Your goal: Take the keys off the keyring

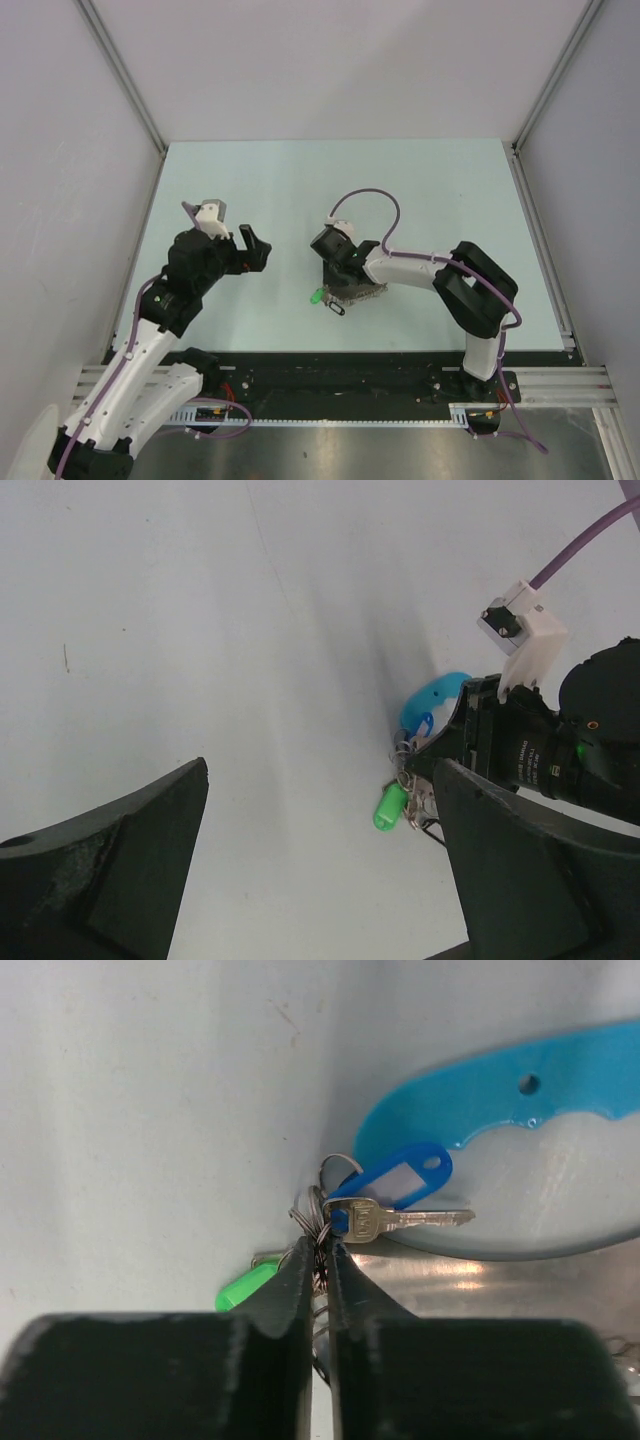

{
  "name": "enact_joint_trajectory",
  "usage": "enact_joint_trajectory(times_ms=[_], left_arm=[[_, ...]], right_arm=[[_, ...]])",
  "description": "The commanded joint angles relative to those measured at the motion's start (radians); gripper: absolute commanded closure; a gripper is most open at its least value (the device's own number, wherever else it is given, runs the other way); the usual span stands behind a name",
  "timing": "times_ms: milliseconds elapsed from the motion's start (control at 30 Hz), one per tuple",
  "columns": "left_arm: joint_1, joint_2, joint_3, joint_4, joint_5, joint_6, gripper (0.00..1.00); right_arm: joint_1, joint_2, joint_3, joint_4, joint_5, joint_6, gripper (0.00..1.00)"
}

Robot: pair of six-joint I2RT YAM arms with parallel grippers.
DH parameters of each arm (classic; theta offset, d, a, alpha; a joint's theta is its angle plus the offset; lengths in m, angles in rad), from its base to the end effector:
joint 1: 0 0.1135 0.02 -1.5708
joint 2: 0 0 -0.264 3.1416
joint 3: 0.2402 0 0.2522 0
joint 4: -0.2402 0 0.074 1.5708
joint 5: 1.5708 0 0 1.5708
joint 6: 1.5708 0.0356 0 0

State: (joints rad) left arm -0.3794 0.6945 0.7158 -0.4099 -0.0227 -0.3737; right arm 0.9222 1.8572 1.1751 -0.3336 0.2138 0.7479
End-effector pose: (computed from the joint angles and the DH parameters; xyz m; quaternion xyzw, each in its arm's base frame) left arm 0.1510 -0.0593 0.3061 -0.0040 0.8303 -0.1961 0.5217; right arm 0.2355 0.2982 0.1664 -0.0541 0.9552 0.1331 0.2589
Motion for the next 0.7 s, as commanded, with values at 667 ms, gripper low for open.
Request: enact_joint_trajectory(times_ms=[667], left_arm=[[0.085,0.183,-0.203,0.247,0.483,-0.266,0.11]], right_arm=[[0.076,-0.368,-0.402,0.537,-0.202,-0.392,1.0]])
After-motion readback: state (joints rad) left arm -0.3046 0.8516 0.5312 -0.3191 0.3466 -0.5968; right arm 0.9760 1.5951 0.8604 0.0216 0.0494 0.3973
